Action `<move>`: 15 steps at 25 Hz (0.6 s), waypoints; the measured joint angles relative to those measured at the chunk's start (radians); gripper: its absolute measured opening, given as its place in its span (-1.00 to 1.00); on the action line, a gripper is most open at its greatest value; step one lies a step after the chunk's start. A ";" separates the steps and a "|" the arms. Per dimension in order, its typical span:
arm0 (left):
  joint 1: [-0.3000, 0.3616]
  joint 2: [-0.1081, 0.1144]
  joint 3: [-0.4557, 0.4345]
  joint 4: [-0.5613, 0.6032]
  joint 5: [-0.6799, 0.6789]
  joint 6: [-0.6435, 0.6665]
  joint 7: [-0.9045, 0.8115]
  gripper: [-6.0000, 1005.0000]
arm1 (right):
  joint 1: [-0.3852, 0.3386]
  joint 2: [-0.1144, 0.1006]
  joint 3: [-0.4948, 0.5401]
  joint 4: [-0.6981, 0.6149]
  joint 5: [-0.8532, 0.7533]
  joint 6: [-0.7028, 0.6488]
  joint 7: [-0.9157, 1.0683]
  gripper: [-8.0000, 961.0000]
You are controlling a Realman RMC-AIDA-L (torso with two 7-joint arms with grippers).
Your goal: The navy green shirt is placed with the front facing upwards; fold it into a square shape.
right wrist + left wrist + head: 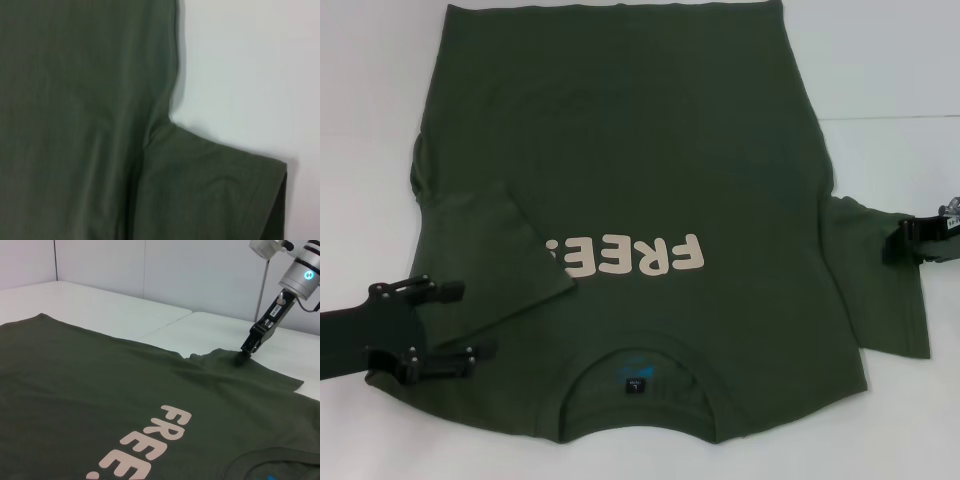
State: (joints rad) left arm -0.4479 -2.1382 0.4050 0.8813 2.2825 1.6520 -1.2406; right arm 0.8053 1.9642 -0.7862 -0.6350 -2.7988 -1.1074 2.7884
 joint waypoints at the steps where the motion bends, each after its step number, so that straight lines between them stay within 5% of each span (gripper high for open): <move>1: 0.000 0.000 0.000 0.001 0.000 0.000 0.000 0.77 | 0.000 0.000 0.000 0.000 0.000 -0.001 0.001 -0.29; 15: -0.001 0.000 0.000 0.004 0.000 0.000 0.000 0.77 | 0.006 0.000 -0.028 -0.007 -0.002 -0.013 0.008 -0.82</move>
State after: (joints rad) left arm -0.4488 -2.1383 0.4050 0.8851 2.2825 1.6521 -1.2410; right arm 0.8115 1.9641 -0.8145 -0.6420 -2.8011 -1.1203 2.7964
